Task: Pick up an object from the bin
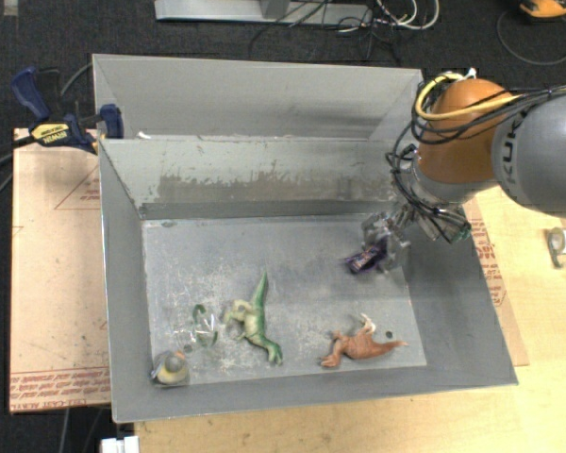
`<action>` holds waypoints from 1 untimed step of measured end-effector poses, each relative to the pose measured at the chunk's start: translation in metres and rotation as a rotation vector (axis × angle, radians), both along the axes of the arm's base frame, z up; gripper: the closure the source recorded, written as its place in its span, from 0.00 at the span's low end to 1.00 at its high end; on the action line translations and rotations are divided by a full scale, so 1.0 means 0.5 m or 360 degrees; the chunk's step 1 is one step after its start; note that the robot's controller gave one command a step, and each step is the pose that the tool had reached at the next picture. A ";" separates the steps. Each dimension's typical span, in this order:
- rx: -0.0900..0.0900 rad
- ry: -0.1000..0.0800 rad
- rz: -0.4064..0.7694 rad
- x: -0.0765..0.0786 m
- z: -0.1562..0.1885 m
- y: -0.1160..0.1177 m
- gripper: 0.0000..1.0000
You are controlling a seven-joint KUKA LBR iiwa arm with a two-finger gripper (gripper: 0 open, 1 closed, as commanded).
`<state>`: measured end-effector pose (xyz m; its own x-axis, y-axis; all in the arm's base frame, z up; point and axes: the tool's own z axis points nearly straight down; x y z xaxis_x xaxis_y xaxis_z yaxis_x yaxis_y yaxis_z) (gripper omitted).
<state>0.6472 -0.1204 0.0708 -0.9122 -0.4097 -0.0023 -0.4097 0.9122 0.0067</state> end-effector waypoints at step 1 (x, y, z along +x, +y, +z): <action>0.0001 0.0009 0.0001 -0.004 0.031 0.001 1.00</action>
Offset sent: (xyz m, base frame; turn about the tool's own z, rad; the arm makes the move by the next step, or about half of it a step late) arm -0.0001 -0.0001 0.0024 0.0000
